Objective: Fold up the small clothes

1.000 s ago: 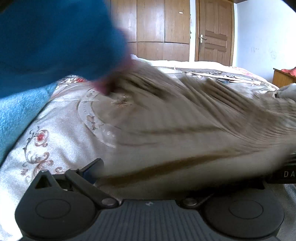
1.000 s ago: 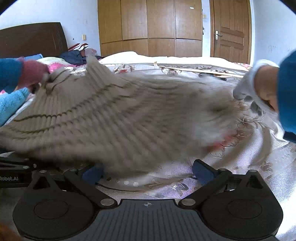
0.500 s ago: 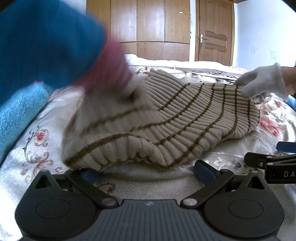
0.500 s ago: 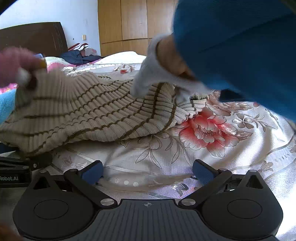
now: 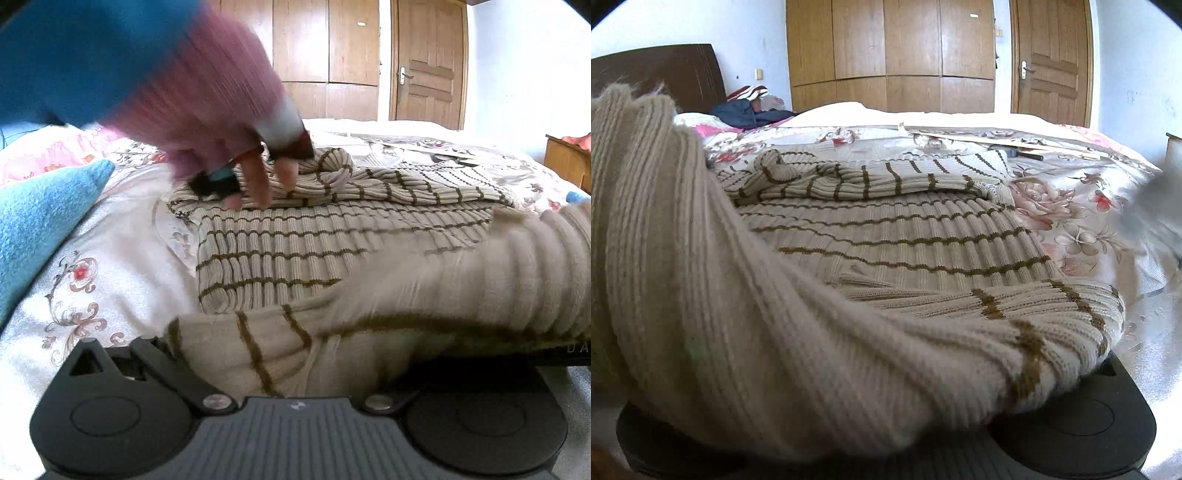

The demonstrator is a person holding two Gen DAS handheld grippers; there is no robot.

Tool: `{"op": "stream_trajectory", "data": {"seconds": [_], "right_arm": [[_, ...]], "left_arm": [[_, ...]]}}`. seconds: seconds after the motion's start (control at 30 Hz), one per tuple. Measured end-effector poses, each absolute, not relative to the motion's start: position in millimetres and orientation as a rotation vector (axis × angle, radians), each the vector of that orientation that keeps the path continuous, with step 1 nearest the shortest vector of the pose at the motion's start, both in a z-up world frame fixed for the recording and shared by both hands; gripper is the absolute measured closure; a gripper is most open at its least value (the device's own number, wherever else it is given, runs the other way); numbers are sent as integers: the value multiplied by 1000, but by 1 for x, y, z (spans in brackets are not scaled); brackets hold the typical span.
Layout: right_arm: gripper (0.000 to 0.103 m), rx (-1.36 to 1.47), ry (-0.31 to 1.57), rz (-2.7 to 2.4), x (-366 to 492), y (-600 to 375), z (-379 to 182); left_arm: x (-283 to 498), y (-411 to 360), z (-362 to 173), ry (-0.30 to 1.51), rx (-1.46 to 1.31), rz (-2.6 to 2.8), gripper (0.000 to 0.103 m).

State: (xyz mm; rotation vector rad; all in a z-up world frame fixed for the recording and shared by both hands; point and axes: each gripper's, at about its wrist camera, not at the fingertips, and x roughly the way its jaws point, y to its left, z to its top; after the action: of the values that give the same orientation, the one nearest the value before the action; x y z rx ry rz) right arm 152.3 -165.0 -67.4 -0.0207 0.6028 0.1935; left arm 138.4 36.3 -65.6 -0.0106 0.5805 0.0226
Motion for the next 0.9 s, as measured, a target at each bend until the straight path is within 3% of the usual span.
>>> {"op": "stream_trajectory", "data": {"seconds": [0.9], "right_arm": [[0,-22,602,193,151,-165,-68]], "left_arm": [[139,39,-66,577,-9,22,0]]}}
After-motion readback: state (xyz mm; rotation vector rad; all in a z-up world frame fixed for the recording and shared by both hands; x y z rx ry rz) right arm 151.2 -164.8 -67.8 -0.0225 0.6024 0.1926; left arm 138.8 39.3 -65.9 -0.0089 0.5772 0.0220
